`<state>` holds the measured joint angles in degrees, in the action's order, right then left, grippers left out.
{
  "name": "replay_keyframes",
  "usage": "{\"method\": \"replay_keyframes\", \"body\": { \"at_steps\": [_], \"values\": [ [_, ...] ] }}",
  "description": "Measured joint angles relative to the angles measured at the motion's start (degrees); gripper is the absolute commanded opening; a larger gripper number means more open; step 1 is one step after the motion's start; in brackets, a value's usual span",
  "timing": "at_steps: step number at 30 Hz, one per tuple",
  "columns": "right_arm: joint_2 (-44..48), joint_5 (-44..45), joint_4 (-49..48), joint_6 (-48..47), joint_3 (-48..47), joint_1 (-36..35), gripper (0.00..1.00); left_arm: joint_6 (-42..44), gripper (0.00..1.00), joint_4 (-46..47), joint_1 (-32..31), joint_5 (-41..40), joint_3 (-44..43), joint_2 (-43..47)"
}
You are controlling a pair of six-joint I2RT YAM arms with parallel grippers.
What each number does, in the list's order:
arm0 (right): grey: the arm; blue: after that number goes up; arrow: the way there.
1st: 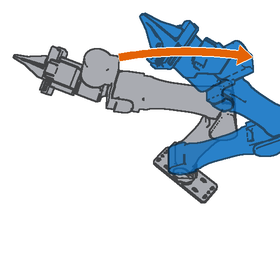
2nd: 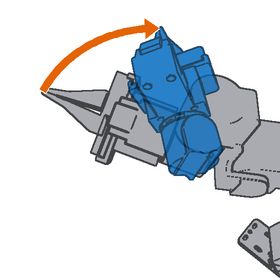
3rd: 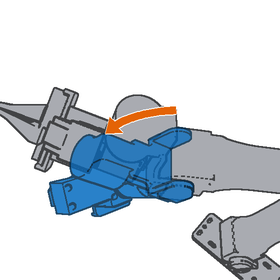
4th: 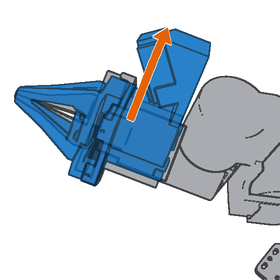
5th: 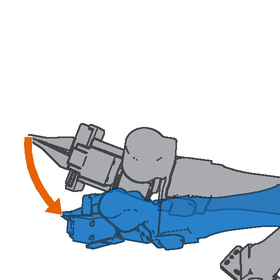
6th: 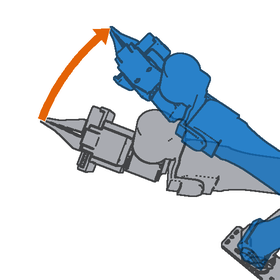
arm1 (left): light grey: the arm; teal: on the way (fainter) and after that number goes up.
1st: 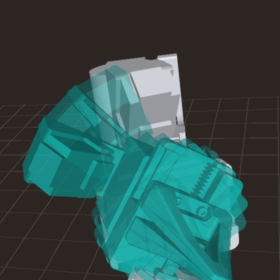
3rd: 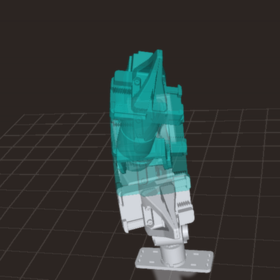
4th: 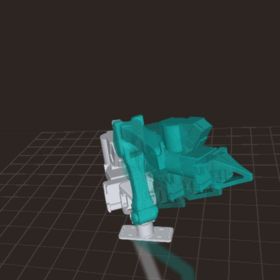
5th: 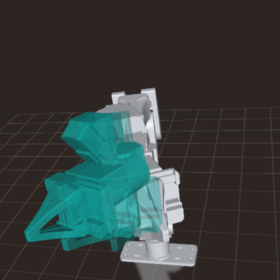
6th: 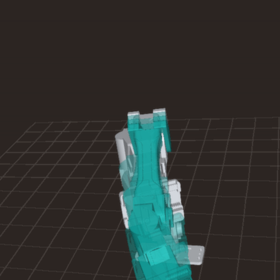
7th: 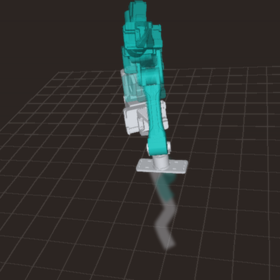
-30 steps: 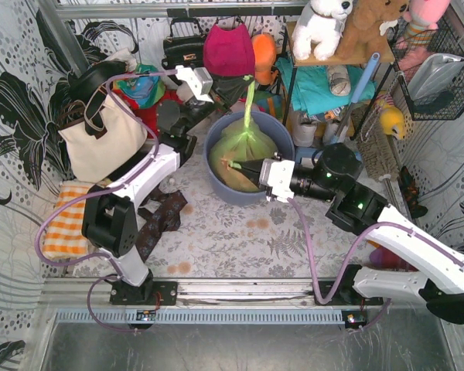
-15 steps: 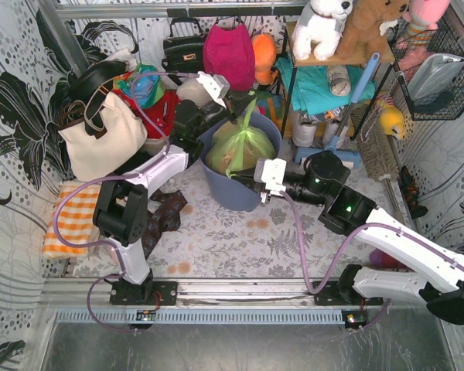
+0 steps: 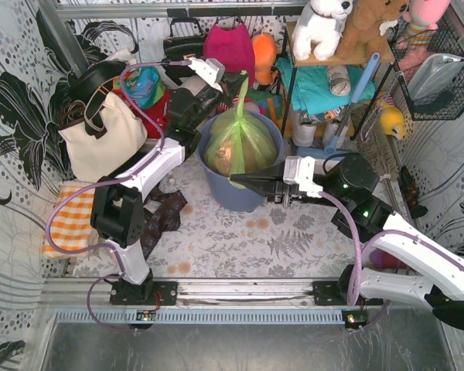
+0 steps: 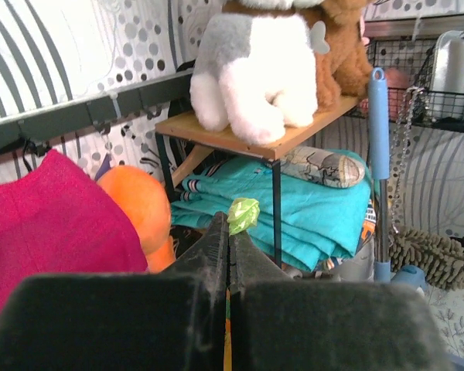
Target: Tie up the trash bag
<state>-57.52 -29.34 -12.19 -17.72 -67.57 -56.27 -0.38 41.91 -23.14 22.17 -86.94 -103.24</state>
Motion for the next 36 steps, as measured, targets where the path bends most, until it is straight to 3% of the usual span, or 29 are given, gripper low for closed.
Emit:
{"method": "replay_keyframes", "body": {
  "at_steps": [1,2,5,7,8,11,13,18,25,30,36],
  "values": [
    [0.6,0.0,-0.5,0.6,1.2,0.0,0.0,0.0,0.0,-0.4,0.0,-0.5,0.3,0.0],
    [1.0,0.2,-0.9,1.0,2.5,0.0,0.0,0.0,0.06,-0.7,0.0,-0.8,0.5,0.0],
    [1.3,1.5,-1.0,2.4,5.7,0.0,0.0,0.2,0.51,-1.7,0.0,-1.1,1.4,-0.1],
    [1.3,3.1,-0.9,3.4,7.0,0.0,0.0,0.4,0.92,-1.6,0.0,-1.4,2.4,-0.1],
    [1.3,4.2,-0.9,3.8,7.3,0.0,0.03,0.6,0.99,-1.5,0.0,-1.6,3.0,-0.1],
    [1.4,8.8,-0.7,5.0,7.5,0.0,0.41,0.2,0.98,-1.7,0.0,-2.8,5.0,-0.1],
    [1.4,12.5,-0.7,5.5,7.5,0.0,0.58,0.2,0.98,-2.3,0.1,-3.8,6.6,0.5],
    [1.3,23.2,0.2,5.2,7.4,0.0,0.83,-1.2,0.98,-3.0,1.6,-7.7,11.1,6.5],
    [-1.6,37.6,1.6,1.9,6.2,3.8,0.95,-3.4,0.98,-3.0,6.0,-19.7,18.8,21.2],
    [-3.4,41.2,2.8,3.4,7.5,18.7,0.97,-3.7,0.98,-6.4,7.4,-32.2,28.2,29.9],
    [-3.3,42.5,2.4,7.9,18.7,37.5,0.97,-4.2,0.97,-11.8,7.5,-46.3,44.5,34.1]
  ]
}}
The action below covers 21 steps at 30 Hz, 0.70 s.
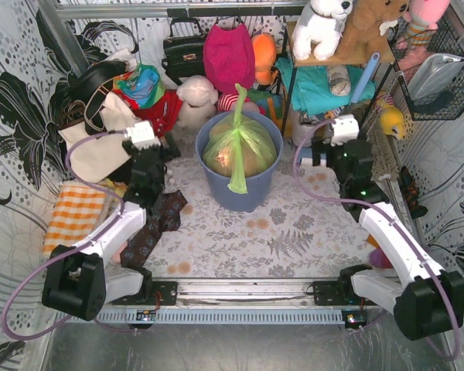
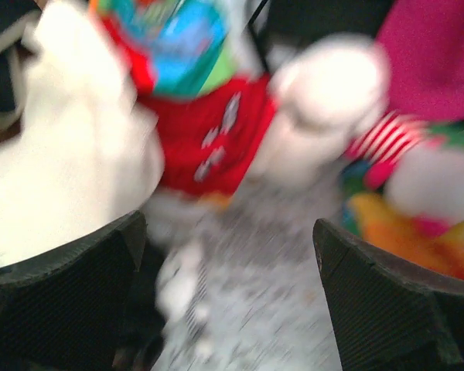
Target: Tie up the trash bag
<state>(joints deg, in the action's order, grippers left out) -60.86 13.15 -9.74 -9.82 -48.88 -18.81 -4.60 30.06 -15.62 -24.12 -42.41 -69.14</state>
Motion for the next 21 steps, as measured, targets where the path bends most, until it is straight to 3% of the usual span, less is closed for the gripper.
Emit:
{"method": "replay_keyframes", "body": {
  "at_steps": [6,11,15,21],
  "values": [
    [-0.2,1.3,-3.8,4.1,16.0,13.9,0.97,-1.8,0.98,-0.9,0.0,-10.1,17.0,1.6],
    [-4.6,4.5,-12.0,6.1,24.1,17.6,0.97,-0.6,0.98,5.4,0.0,-13.9,23.8,-0.4],
    [-10.6,6.0,-23.5,7.1,28.4,18.2,0.97,1.7,0.98,13.5,0.0,-13.1,27.5,-5.1],
    [-17.7,6.0,-34.2,7.0,30.1,18.5,0.97,4.5,0.98,21.2,0.9,-4.3,26.7,-10.6]
  ]
}}
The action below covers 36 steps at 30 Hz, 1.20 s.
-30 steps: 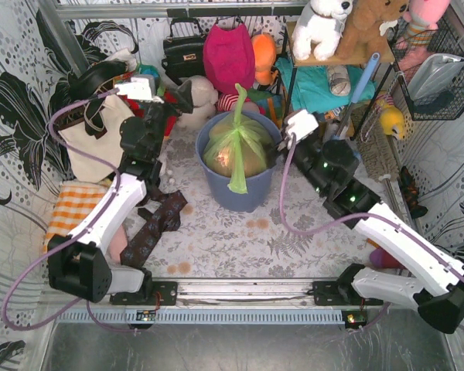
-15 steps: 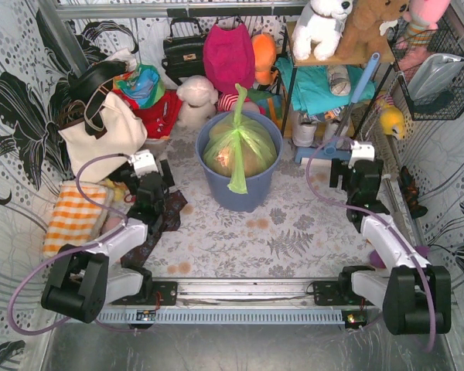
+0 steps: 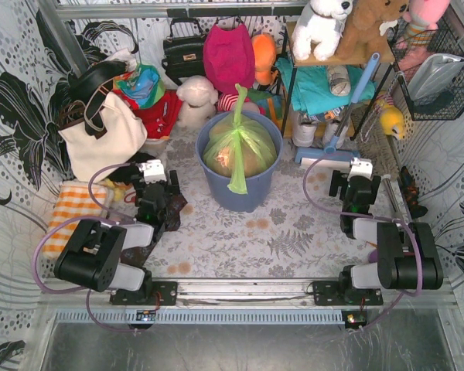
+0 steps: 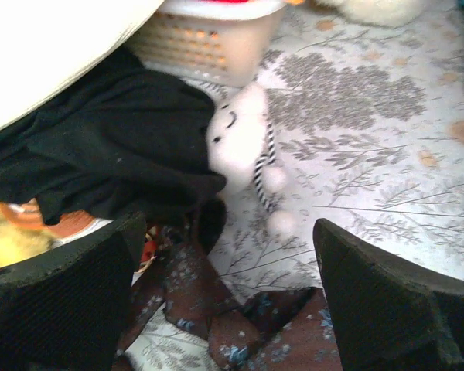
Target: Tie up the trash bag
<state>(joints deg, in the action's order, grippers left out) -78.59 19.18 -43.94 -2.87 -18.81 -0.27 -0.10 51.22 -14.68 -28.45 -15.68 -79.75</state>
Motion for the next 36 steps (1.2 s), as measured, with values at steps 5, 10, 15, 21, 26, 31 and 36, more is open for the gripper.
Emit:
{"method": "replay_keyframes", "body": {
  "at_steps": [5,10,15,21,26,31,36],
  "values": [
    [0.3,-3.5,-6.0,-1.0,4.0,0.0,0.97,0.2,0.98,5.2,1.1,5.6,1.1,-0.2],
    [-0.3,-9.7,-13.4,-0.5,6.0,0.0,0.97,0.1,0.98,8.9,3.1,10.6,3.3,-0.1],
    [-8.5,-11.9,-25.6,-0.6,9.0,0.0,0.97,-0.3,0.98,16.1,7.1,17.3,6.1,-1.7],
    [-9.5,-12.2,-26.6,-0.1,8.6,0.0,0.97,-1.4,0.98,17.8,8.4,20.0,6.6,-4.0],
    [-9.5,-12.1,-27.8,0.1,8.4,0.0,0.97,-2.9,0.98,17.8,8.4,18.6,6.0,-4.1],
    [-9.5,-12.1,-28.1,0.1,8.4,0.0,0.97,-3.9,0.98,17.5,8.9,17.5,5.0,-4.1],
    [-9.5,-12.1,-28.1,0.2,8.4,0.0,0.97,-4.2,0.98,17.2,9.0,17.5,5.0,-4.1]
  ]
}}
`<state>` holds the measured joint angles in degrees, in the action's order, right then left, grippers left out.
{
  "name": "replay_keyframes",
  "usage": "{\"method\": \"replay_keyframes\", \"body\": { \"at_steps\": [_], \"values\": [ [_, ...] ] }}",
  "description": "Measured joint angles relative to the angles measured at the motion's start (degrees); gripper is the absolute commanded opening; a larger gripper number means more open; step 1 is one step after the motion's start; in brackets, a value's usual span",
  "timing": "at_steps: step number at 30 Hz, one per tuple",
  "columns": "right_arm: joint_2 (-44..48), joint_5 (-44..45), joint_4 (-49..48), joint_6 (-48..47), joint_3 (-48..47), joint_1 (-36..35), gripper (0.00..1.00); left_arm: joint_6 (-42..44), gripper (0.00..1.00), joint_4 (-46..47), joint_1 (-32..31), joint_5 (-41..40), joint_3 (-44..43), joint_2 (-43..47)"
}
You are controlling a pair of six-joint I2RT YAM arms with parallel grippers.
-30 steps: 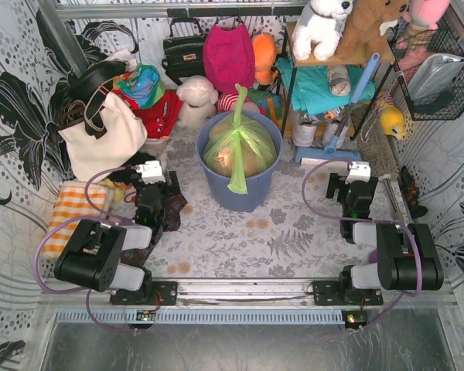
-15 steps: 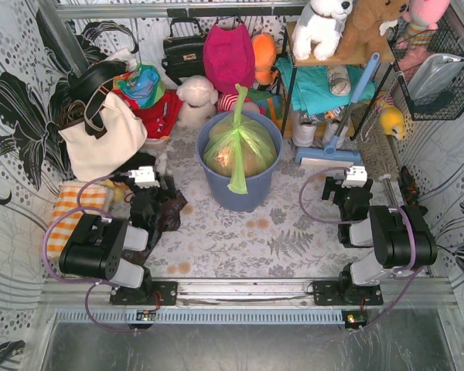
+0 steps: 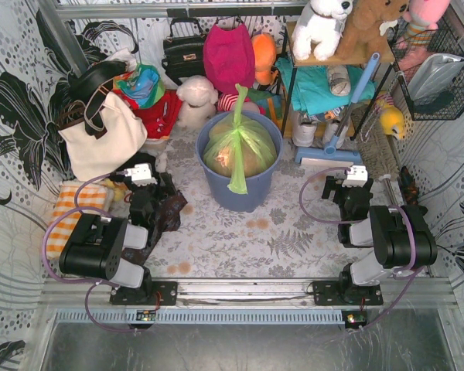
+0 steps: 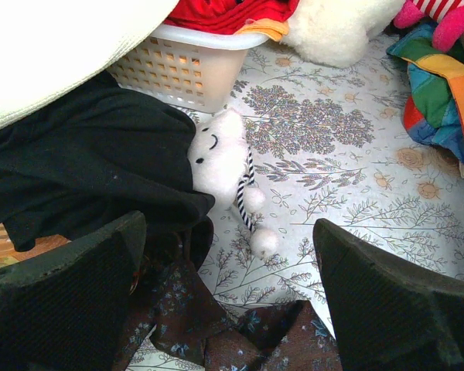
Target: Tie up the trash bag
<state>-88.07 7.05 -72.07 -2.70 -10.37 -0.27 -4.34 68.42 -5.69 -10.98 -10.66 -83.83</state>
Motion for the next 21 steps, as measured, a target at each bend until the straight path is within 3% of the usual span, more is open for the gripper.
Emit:
{"method": "replay_keyframes", "body": {
  "at_steps": [21],
  "values": [
    [0.0,0.0,0.0,0.1,0.0,0.0,0.97,-0.2,0.98,-1.0,0.2,0.0,-0.5,0.0]
  ]
}}
